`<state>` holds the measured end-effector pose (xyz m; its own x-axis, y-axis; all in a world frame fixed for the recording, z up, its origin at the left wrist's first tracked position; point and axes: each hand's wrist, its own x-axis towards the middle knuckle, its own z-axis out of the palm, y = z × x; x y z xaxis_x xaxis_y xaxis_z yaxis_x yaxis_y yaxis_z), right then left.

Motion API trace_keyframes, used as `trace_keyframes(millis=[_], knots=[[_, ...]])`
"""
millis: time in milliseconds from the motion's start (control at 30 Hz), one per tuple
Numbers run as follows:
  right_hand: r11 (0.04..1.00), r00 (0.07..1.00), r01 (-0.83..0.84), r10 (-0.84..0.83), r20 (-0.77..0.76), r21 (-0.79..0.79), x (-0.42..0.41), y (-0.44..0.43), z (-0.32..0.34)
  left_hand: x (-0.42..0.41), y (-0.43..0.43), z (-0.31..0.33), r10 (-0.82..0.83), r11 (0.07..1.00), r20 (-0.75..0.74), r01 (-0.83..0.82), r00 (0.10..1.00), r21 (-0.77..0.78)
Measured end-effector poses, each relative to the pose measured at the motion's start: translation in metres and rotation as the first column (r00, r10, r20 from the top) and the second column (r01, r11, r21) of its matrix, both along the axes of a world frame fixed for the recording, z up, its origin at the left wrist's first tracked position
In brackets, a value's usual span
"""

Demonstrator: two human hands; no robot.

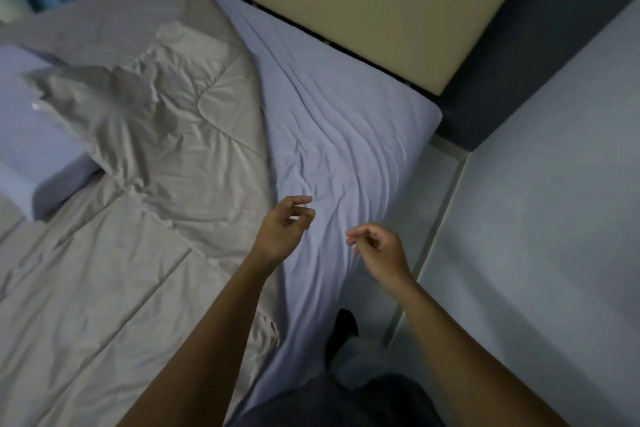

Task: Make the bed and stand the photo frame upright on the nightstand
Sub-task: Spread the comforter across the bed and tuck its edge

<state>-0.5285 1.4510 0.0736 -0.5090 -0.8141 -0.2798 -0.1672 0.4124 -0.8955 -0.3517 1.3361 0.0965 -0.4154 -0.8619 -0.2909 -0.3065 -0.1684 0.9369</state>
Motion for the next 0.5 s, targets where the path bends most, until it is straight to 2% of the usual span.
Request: trace_keyframes(millis=[100, 233, 500], knots=[[0.995, 0.996, -0.093, 0.093, -0.004, 0.02, -0.046, -0.055, 0.002, -0.034, -0.045, 0.007, 0.102, 0.995, -0.026, -0.101, 0.994, 0.015], [0.981, 0.982, -0.19, 0.19, -0.004, 0.04, -0.071, -0.131, 0.009, -0.037, -0.093, 0.011, 0.236, 0.971, -0.025, -0.234, 0.971, 0.055], [0.905, 0.905, -0.424, 0.425, 0.023, -0.04, 0.003, -0.256, 0.007, 0.028, -0.151, -0.007, 0.426, 0.903, 0.026, -0.427, 0.904, 0.05]])
